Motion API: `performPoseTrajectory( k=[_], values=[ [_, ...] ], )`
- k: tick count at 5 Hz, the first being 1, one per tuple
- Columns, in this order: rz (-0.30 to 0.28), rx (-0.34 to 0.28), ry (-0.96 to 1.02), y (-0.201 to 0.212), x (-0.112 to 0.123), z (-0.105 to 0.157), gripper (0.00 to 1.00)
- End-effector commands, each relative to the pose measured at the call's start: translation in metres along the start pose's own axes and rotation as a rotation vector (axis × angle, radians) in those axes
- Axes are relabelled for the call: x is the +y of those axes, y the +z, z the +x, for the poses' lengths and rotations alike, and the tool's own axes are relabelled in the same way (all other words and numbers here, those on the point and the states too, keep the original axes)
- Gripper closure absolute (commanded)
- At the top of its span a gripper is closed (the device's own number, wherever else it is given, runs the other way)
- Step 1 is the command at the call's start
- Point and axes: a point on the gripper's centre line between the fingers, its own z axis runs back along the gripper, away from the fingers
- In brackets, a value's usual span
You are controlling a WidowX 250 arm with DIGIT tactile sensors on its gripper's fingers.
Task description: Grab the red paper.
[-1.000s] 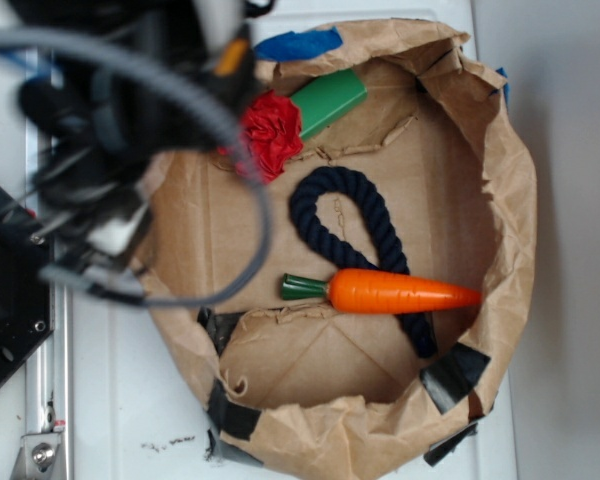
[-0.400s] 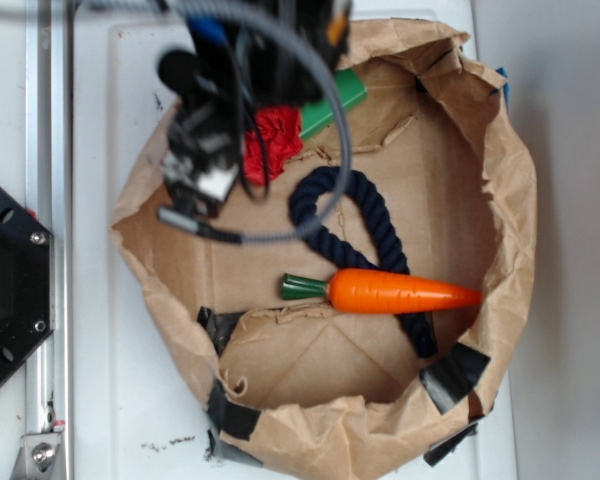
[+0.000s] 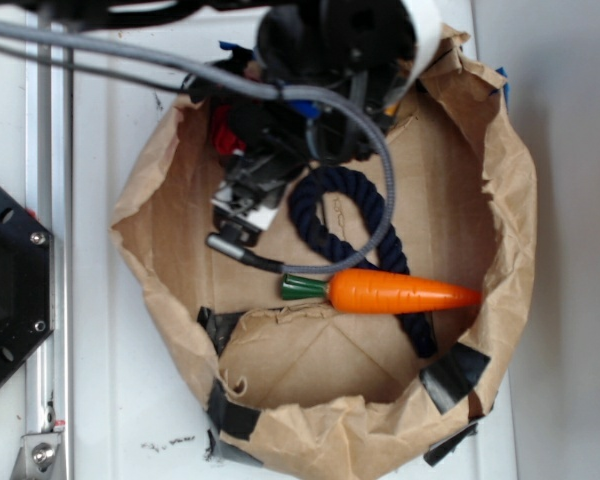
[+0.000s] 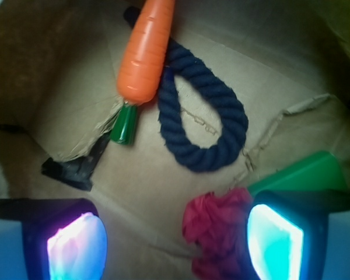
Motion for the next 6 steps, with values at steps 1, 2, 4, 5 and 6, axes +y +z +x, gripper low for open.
performPoseTrajectory(
  k=[1,2,4,5,6],
  values=[
    [0.093,0.012,-0.056,0.0,0.017,-0.009,0.0],
    [0.139,0.059,-0.065,-0.015,0.009,-0.012,0.0],
    [0.162,0.081,-0.097,-0.028,-0.01,0.003,0.0],
    [0.164,0.066,-0.111,-0.026,-0.011,0.011,0.02],
    [0.163,0.063,-0.105,-0.027,-0.009,0.01,0.0]
  ],
)
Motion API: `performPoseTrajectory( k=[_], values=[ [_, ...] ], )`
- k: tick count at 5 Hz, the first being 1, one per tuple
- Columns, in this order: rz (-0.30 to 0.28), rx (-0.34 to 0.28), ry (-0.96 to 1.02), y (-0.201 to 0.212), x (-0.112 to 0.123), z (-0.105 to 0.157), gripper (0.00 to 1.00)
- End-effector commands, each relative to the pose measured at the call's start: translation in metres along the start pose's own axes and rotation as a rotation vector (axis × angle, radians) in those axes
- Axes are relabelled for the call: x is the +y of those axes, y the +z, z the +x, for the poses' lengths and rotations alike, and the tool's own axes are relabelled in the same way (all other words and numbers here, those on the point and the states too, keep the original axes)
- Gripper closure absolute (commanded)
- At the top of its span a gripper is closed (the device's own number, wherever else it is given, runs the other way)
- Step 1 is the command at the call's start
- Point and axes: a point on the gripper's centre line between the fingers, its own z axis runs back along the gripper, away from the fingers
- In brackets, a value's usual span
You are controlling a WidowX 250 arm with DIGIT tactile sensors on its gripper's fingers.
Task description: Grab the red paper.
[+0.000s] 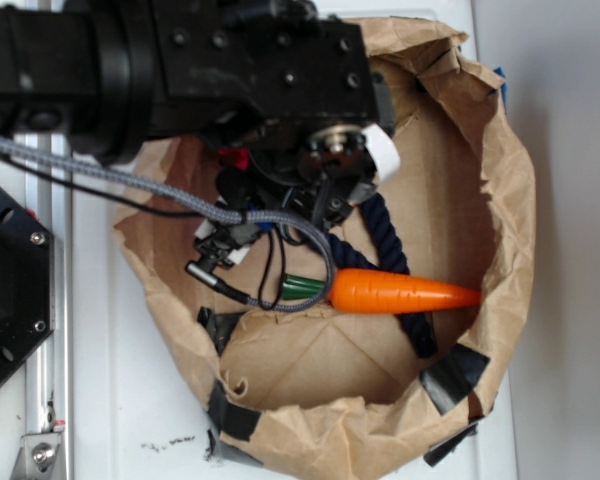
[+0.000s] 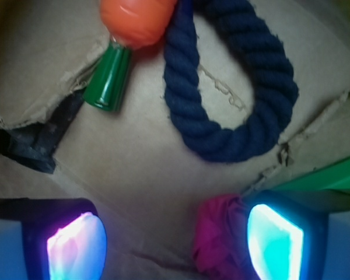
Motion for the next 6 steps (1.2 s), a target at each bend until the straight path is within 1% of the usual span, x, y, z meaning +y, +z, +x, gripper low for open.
performPoseTrajectory(
  k=[1,2,3,4,5,6],
  values=[
    [0.065,-0.073,0.001,0.015,0.002,0.002,0.0],
    [0.089,-0.116,0.002,0.021,-0.005,-0.013,0.0],
    [0.069,-0.101,0.013,0.017,-0.002,-0.026,0.0],
    [0.069,-0.107,0.005,0.018,0.005,-0.032,0.0],
    [0.032,-0.091,-0.024,0.022,0.031,-0.034,0.0],
    [-0.015,-0.113,-0.032,0.025,0.045,-0.037,0.0]
  ],
)
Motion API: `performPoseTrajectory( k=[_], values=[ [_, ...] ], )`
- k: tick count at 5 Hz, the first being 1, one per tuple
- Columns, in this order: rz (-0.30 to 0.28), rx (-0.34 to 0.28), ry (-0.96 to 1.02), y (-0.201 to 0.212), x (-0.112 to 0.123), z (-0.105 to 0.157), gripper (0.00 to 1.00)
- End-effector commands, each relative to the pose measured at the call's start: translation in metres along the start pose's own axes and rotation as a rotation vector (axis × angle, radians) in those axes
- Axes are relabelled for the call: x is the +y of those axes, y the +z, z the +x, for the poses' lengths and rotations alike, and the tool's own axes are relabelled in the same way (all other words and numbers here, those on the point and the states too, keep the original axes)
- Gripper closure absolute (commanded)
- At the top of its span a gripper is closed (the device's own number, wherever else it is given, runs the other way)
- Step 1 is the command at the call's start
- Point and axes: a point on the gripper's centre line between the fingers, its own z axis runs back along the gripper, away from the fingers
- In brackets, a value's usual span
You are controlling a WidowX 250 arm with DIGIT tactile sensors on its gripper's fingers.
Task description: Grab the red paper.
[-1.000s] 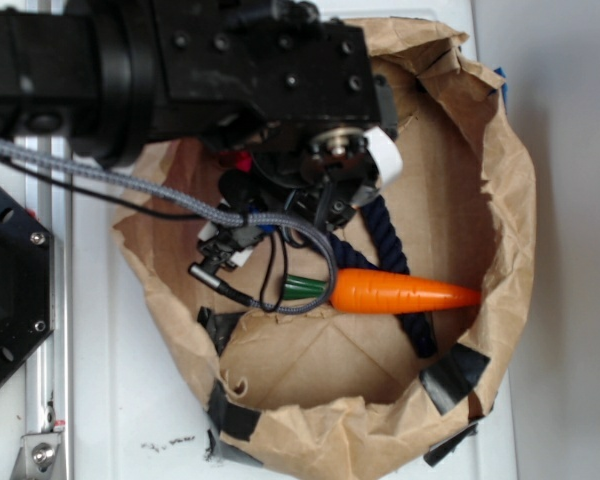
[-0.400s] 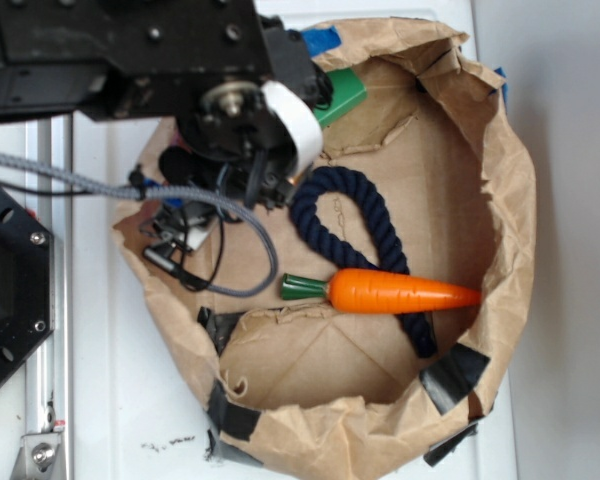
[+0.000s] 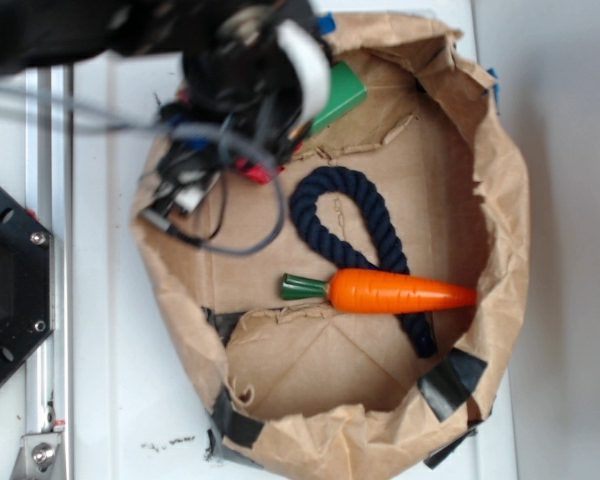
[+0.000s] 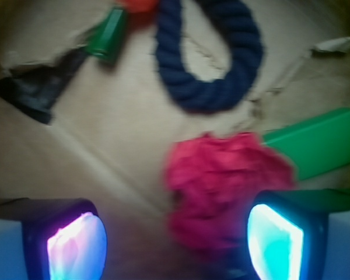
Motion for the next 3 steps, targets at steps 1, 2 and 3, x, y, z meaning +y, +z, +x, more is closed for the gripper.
performPoseTrajectory(
  k=[1,2,3],
  values=[
    [0.046,-0.047,-0.001,0.018,0.04,-0.003,0.0],
    [0.077,-0.102,-0.007,0.012,0.048,-0.003,0.0],
    [0.062,-0.1,-0.012,-0.004,0.044,0.002,0.0]
  ],
)
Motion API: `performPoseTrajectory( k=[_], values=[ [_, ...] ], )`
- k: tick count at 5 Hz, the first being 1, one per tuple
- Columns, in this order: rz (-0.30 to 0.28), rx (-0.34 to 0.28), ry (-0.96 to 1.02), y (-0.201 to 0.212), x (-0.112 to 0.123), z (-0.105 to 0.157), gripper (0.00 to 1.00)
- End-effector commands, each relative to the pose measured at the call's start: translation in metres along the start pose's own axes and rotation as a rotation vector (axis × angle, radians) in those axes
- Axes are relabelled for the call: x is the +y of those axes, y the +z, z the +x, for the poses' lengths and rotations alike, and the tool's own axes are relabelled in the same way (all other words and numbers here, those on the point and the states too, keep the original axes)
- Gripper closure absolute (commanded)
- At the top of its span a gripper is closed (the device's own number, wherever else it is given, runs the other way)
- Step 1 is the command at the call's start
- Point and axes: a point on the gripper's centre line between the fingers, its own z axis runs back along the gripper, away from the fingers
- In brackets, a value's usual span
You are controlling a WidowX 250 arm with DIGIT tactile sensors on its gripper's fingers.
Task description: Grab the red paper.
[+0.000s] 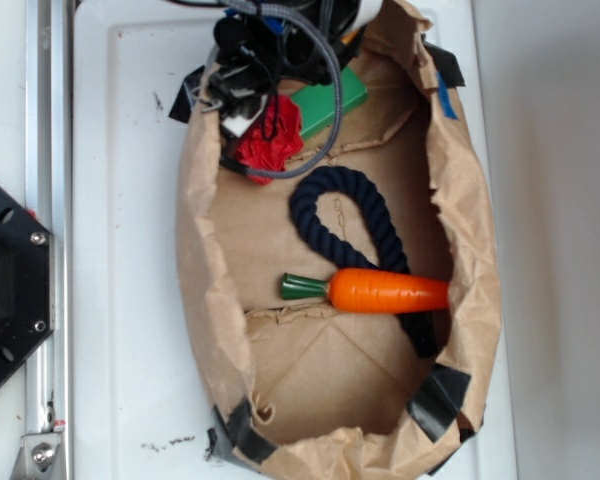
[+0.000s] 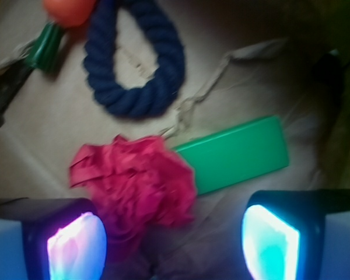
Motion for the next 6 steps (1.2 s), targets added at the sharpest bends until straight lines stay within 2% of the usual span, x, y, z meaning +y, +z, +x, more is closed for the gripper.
performPoseTrajectory(
  k=[1,4,5,6],
  values=[
    [-0.007,-0.027,0.002,-0.013,-0.006,0.007,0.0],
    [-0.038,-0.03,-0.014,-0.006,-0.032,0.015,0.0],
    [-0.033,-0.042,0.001,-0.007,-0.034,0.015,1.0],
    [-0.024,-0.051,0.009,-0.006,-0.035,0.014,1.0]
  ],
)
